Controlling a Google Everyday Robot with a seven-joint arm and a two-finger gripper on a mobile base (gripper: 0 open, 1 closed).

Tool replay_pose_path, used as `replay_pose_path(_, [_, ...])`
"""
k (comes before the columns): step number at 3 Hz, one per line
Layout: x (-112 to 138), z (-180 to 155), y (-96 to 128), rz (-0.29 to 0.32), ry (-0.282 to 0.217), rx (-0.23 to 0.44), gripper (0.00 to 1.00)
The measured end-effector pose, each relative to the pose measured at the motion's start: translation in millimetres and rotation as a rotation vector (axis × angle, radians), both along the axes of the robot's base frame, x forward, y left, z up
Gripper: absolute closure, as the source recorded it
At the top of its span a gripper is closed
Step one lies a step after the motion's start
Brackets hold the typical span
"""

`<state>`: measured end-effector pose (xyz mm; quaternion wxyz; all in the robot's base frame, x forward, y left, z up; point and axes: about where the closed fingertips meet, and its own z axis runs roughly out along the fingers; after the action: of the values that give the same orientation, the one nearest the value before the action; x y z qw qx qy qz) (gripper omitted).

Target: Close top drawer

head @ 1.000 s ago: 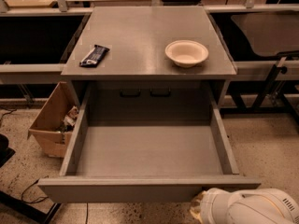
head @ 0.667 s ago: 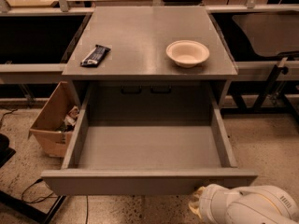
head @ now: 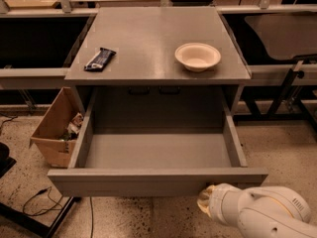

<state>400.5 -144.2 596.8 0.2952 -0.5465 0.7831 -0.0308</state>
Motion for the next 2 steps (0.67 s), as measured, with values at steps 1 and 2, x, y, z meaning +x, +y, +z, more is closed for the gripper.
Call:
replay_pose_path(1, [23.4, 6.1, -0.6, 0.005, -0.046, 0.011, 1.00])
replay_pose_path(2, [56.5, 11.6, 3.8, 0.018, -0.096, 0.034, 1.00])
